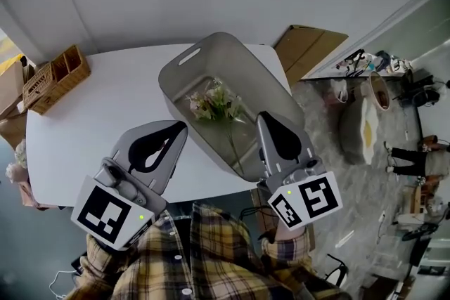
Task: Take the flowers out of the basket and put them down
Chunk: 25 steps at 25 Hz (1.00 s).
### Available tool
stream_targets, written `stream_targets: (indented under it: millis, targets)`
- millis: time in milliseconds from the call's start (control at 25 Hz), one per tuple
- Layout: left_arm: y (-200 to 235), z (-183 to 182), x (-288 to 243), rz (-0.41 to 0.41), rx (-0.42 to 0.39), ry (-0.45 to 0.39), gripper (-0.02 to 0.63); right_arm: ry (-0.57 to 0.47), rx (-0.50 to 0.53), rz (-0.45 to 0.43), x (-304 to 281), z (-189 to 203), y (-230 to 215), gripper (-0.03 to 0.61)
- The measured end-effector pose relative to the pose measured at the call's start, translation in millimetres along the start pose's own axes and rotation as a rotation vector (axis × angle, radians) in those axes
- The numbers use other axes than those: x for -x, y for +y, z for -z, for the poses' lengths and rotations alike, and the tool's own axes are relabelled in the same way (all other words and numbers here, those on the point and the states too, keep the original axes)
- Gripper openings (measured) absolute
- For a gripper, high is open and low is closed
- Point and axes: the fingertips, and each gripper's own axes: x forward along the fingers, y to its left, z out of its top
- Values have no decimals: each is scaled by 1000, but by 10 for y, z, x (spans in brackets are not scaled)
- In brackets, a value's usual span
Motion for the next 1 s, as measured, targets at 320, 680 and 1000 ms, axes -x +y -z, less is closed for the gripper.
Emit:
stream_targets:
  millis: [320, 680, 1000]
  targets:
    - [93, -32, 23, 10, -1, -9, 12, 31, -5, -3, -157, 26, -4, 6]
    - [219, -36, 101, -3, 19, -29, 12, 111, -33, -56, -368, 193, 34, 8]
    - [297, 44, 132, -25, 43, 0, 12, 197, -56, -101, -537, 337, -33, 21]
